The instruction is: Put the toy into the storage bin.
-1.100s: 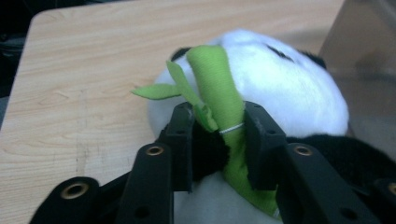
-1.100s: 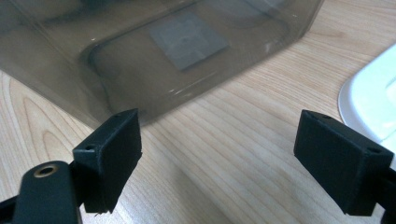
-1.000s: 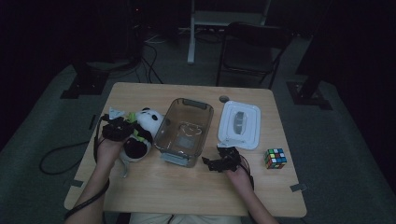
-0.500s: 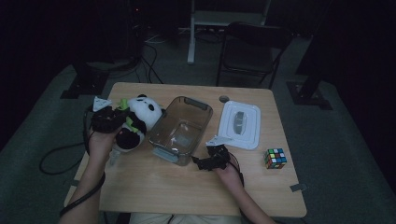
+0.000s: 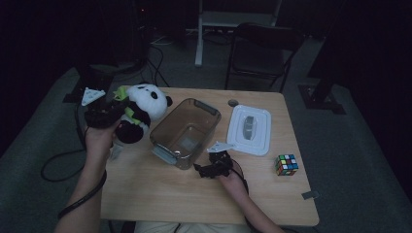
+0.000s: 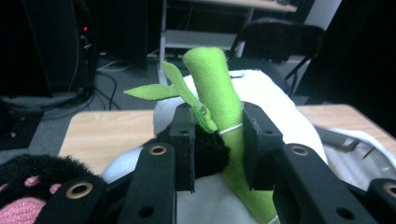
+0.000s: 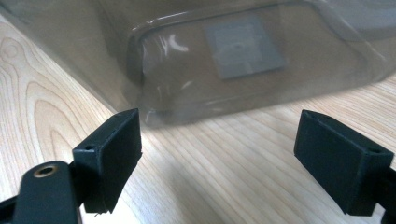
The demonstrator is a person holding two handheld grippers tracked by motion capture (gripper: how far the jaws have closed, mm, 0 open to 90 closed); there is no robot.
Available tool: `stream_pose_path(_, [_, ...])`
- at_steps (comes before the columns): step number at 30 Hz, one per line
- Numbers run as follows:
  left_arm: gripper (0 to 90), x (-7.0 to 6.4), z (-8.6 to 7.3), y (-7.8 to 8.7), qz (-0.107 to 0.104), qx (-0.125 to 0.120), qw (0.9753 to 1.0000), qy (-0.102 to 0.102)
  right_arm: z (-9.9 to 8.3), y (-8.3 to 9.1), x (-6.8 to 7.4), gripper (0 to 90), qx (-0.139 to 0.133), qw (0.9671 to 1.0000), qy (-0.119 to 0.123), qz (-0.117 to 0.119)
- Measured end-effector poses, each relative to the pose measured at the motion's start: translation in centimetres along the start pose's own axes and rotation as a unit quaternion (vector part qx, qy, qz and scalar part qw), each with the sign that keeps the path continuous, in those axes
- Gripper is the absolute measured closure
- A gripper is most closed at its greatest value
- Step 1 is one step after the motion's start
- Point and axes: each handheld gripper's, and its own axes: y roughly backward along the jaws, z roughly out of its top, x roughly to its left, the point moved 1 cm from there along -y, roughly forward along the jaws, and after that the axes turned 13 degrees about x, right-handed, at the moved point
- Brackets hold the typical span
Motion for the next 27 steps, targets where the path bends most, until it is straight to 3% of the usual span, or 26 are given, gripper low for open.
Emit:
stream_pose_path(4, [70.0, -1.7, 1.1, 0.2, -0.008, -0.012, 0.9998, -0.011, -0.4, 0.6, -0.5, 14.8, -0.006, 0.9999, -0.008, -0.002])
stream_pose_path(8, [69.9, -3.5, 2.1, -0.1, -0.030, -0.020, 0.9993, -0.013, -0.7, 1.1, -0.8, 14.8, -0.009, 0.9999, -0.012, -0.004])
stream_pose_path(14, [69.9, -6.9, 3.3, -1.4, -0.063, -0.014, 0.9975, -0.028, -1.0, 1.3, -1.0, 14.8, -0.012, 0.9998, -0.016, -0.004])
stream_pose_path(22, [69.8, -10.4, 3.2, -4.0, -0.080, 0.003, 0.9961, -0.038, -1.2, 1.5, -1.3, 14.8, -0.013, 0.9998, -0.016, -0.006])
stream_pose_path(27, [69.8, -11.5, 2.5, -5.8, -0.080, 0.021, 0.9957, -0.041, -1.4, 1.5, -1.4, 14.8, -0.013, 0.9997, -0.018, -0.007])
